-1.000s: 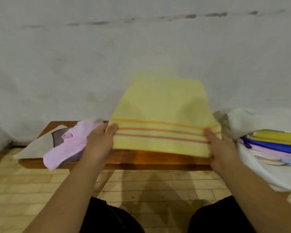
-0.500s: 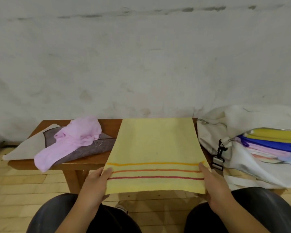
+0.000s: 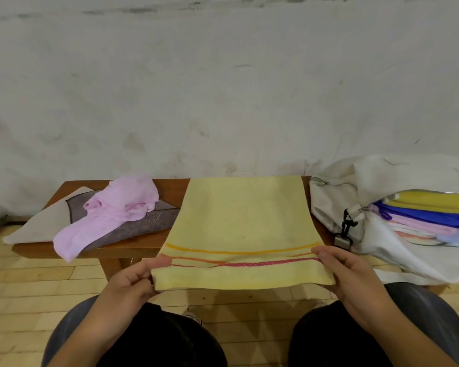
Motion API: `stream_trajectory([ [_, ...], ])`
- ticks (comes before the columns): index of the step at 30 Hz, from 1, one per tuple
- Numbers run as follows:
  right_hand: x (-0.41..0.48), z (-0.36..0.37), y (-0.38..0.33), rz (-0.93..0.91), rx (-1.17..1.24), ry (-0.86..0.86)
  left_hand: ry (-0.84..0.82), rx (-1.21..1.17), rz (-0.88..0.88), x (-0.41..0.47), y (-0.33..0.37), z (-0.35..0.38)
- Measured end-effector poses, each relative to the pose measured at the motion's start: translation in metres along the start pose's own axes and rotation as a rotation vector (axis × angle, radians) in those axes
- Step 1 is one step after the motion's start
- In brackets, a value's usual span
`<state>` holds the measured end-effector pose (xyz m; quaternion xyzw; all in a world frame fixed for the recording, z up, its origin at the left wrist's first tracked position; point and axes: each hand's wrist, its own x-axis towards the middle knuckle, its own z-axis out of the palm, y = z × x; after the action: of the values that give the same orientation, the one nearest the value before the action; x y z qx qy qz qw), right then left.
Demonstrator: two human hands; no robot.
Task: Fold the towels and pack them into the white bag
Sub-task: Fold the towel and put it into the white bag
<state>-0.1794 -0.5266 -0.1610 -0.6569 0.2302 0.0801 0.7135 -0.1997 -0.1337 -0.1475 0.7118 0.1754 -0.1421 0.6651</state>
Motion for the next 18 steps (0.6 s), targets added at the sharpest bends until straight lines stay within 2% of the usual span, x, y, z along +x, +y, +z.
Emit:
stream_trajectory([
  [2,-0.003,-0.007,-0.002,0.063,0.094,-0.078,-0.067,0.217,0.032,-0.004,0.003,-0.005],
  [4,-0.009,-0.013,-0.005,0.063,0.089,-0.204,-0.089,0.352,0.070,-0.006,0.000,-0.008],
  [7,-0.016,-0.020,-0.010,-0.055,-0.192,-0.338,0.023,0.471,0.170,-0.003,-0.009,-0.006],
  [9,-0.015,-0.023,-0.012,-0.156,-0.403,-0.264,0.112,0.531,0.224,-0.002,-0.011,-0.003],
  [11,-0.014,-0.026,-0.013,-0.210,-0.505,-0.180,0.155,0.575,0.269,-0.001,-0.010,-0.001],
  [18,-0.015,-0.029,-0.011,-0.348,-0.637,-0.143,0.127,0.748,0.371,0.006,-0.010,-0.006],
])
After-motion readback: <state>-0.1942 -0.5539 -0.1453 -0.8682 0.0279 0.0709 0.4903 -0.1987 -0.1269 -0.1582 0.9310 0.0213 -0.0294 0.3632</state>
